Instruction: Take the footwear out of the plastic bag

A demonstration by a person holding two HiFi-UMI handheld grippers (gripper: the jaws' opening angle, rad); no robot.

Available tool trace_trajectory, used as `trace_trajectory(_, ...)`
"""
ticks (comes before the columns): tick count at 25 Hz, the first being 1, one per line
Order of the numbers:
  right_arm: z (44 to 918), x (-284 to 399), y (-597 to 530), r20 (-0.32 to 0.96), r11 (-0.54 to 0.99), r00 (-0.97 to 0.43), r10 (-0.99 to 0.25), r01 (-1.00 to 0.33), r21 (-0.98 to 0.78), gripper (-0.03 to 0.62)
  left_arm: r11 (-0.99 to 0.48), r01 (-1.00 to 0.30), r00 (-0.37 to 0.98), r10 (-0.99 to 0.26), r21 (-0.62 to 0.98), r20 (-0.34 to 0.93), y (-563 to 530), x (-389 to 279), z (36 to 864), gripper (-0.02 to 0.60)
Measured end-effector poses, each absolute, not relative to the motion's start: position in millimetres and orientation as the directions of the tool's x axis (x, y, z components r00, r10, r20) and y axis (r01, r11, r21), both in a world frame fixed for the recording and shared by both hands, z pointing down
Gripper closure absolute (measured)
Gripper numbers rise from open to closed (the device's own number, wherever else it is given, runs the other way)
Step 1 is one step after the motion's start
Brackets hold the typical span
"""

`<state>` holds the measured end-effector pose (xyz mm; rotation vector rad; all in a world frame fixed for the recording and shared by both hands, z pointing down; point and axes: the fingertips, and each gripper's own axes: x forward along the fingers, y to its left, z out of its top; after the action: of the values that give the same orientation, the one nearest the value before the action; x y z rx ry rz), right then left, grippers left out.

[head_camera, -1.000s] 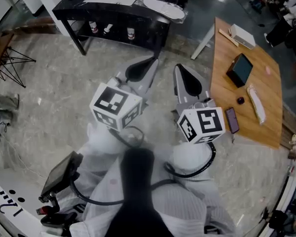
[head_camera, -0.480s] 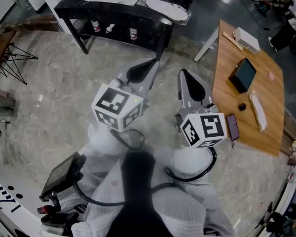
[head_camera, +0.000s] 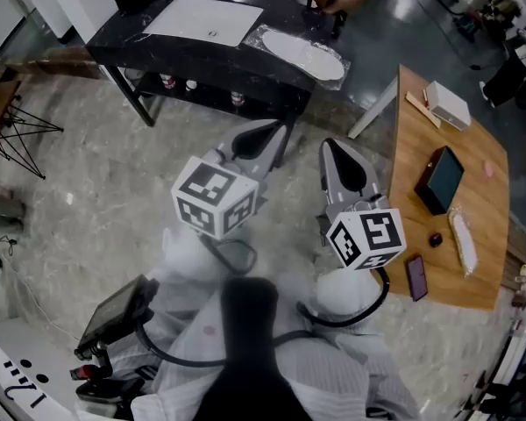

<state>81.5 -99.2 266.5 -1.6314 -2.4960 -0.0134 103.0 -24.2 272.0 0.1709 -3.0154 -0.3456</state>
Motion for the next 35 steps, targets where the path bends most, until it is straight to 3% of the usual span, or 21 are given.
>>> trace_trajectory(3,232,201,-177,0.089,0.394,-0.389,0.917,0.917,-0.054,0.580,0.974,-0.102,-0.992,-0.115,0.203,0.053,-100,225,238,0.581)
trace_trajectory(5,230,211,-181,0.099,0.410,-0.404,0.909,0.910,-0.058,0.580,0.971,-0.125,-0.987,-0.142,0.201,0.070,-103,234,236,0.581)
trace_trajectory(15,285,47,-82,0.224,0.487,-0.454,0.862,0.865,-0.122,0.580,0.939,-0.165,-0.950,-0.234,0.301,0.208,14,68,302,0.581)
trace_trajectory(20,296,-15,-87,0.290,0.492,-0.438,0.851,0.859,-0.143,0.580,0.927,-0.181,-0.924,-0.275,0.328,0.267,26,13,306,0.581)
trace_trajectory(25,346,-76,-92,0.418,0.515,-0.381,0.825,0.812,-0.275,0.580,0.884,-0.193,-0.887,-0.343,0.426,0.309,73,-33,326,0.581)
trace_trajectory(29,389,-100,-121,0.470,0.517,-0.284,0.836,0.696,-0.499,0.558,0.834,-0.199,-0.822,-0.428,0.515,0.376,105,-44,351,0.580)
trace_trajectory(30,398,-104,-129,0.468,0.504,-0.252,0.847,0.660,-0.557,0.515,0.822,-0.198,-0.805,-0.447,0.535,0.390,112,-46,356,0.563)
trace_trajectory(35,449,-117,-147,0.472,0.459,-0.115,0.874,0.511,-0.727,0.484,0.793,-0.180,-0.713,-0.513,0.582,0.479,155,-51,388,0.458)
